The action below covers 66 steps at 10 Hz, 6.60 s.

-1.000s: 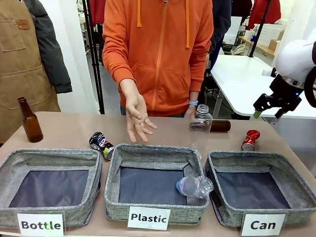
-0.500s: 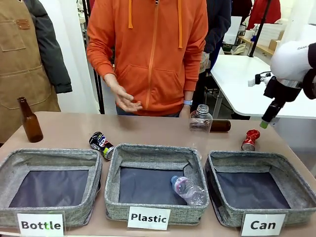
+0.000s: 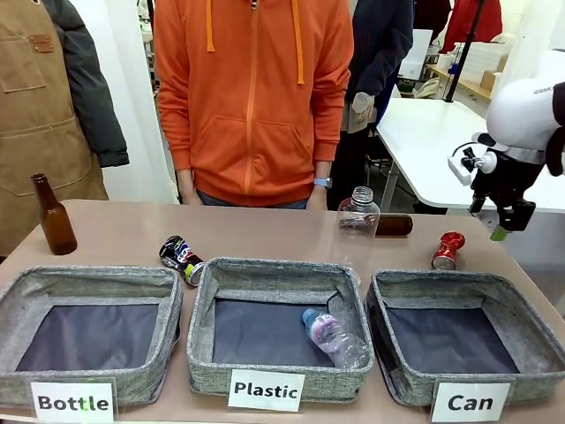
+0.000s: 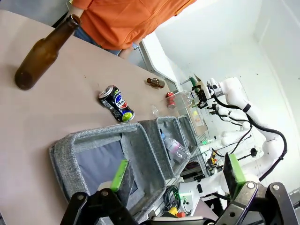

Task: Sort the can waste into the basket.
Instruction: Pick up the can waste from the table and place it in the right Fabric basket.

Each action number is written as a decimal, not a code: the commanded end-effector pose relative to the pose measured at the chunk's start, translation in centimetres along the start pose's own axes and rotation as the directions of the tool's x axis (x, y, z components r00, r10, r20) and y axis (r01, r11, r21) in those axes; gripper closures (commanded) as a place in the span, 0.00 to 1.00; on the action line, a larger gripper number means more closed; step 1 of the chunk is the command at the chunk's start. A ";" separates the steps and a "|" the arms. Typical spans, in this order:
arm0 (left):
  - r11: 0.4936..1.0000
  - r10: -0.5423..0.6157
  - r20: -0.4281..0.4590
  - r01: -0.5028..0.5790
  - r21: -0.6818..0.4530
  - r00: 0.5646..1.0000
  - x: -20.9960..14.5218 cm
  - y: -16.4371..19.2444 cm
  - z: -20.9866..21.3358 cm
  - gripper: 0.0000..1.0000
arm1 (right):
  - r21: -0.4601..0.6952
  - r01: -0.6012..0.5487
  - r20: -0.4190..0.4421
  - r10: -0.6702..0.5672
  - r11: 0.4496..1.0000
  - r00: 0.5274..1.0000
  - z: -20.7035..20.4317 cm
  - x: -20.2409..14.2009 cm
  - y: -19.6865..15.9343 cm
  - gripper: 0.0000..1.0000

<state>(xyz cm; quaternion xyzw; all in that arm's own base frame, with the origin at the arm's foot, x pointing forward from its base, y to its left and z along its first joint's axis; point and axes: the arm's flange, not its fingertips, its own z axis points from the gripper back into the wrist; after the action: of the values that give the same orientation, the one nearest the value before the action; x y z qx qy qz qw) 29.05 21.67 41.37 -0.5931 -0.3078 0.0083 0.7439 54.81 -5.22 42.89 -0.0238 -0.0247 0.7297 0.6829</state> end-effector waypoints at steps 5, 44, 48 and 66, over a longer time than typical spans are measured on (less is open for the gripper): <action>1.000 -0.022 0.007 0.023 -0.014 1.000 0.1 -0.2 0.1 0.00 | -0.012 -0.458 0.066 0.458 0.889 0.886 -1.2 -0.7 -1.0 0.00; 1.000 -0.022 0.007 0.023 -0.014 1.000 0.1 -0.2 0.1 0.00 | 0.105 -0.275 0.154 0.257 0.956 0.954 1.7 6.5 15.5 1.00; 1.000 -0.022 0.007 0.023 -0.014 1.000 0.1 -0.2 0.1 0.00 | 0.152 -0.250 0.117 0.234 0.956 0.965 1.6 6.9 15.0 0.27; 1.000 -0.022 0.007 0.023 -0.014 1.000 0.1 -0.2 0.1 0.00 | 0.775 -0.193 0.618 -0.656 0.602 0.433 -1.5 1.3 8.0 0.01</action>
<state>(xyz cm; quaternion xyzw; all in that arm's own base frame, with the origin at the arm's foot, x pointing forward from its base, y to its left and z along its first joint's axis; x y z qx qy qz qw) 29.01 21.73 41.37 -0.5933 -0.3084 0.0078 0.7435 45.33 -4.47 39.81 0.5814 -0.1599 0.5441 0.5833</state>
